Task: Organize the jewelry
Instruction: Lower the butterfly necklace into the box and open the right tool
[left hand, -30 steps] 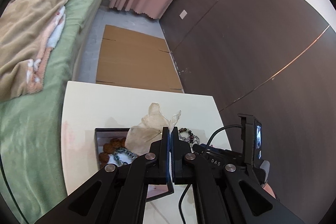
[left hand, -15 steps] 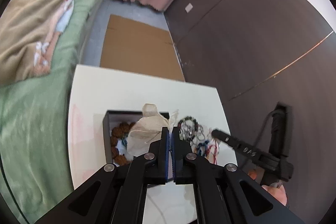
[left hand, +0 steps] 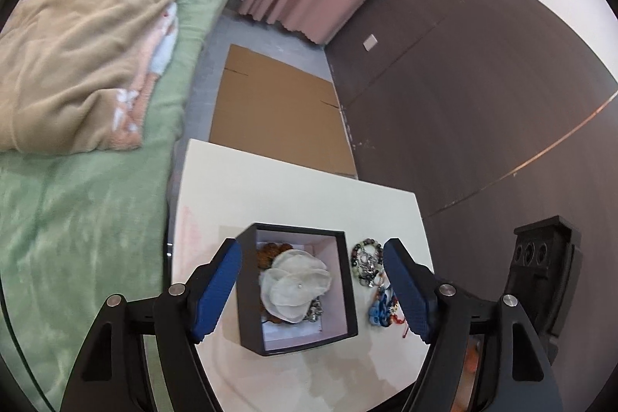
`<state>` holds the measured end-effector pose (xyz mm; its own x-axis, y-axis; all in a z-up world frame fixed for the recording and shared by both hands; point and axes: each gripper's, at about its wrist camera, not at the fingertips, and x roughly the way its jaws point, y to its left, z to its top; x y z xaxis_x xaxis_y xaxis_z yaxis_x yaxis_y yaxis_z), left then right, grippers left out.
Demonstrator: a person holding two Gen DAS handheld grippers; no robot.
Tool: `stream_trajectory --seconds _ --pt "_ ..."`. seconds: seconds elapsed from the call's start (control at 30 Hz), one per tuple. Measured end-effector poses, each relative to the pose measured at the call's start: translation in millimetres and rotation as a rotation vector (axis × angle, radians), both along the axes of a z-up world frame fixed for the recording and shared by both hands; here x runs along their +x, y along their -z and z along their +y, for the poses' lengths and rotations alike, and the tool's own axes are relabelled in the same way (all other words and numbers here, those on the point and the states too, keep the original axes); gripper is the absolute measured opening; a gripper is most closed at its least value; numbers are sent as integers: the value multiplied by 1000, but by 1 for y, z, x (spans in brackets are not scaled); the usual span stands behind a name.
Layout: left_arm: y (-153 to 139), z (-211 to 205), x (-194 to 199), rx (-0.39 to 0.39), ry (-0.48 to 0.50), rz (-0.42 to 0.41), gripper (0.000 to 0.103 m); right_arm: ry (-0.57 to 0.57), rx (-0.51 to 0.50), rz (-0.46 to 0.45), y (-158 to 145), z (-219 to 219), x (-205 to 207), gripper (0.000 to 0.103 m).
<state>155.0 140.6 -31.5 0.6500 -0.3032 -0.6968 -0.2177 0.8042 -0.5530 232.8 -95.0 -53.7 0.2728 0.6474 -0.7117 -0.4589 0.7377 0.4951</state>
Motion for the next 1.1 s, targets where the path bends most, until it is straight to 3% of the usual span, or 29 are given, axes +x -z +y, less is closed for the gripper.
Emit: stream_trajectory --seconds 0.03,0.1,0.13,0.17,0.33,0.5,0.63,1.1 --pt "0 1 -1 0 -6 -2 76 -12 0 0 0 5 -3 22" --pt "-2 4 -4 2 -14 -7 76 -54 -3 9 -1 19 -4 35" --pt "-2 5 -5 6 -14 -8 76 -59 -13 13 0 21 -5 56" --pt "-2 5 -5 9 -15 -8 78 -46 -25 7 0 20 -6 65" --pt "-3 2 -8 15 -14 -15 87 13 -21 13 -3 -5 -8 66" --pt "-6 -11 -6 31 14 -21 87 87 -40 2 -13 -38 -11 67" --pt "-5 -26 -5 36 43 -19 87 152 -40 -3 -14 -64 -16 77" --pt "0 -84 16 76 187 17 84 333 -59 50 0 -131 -22 77"
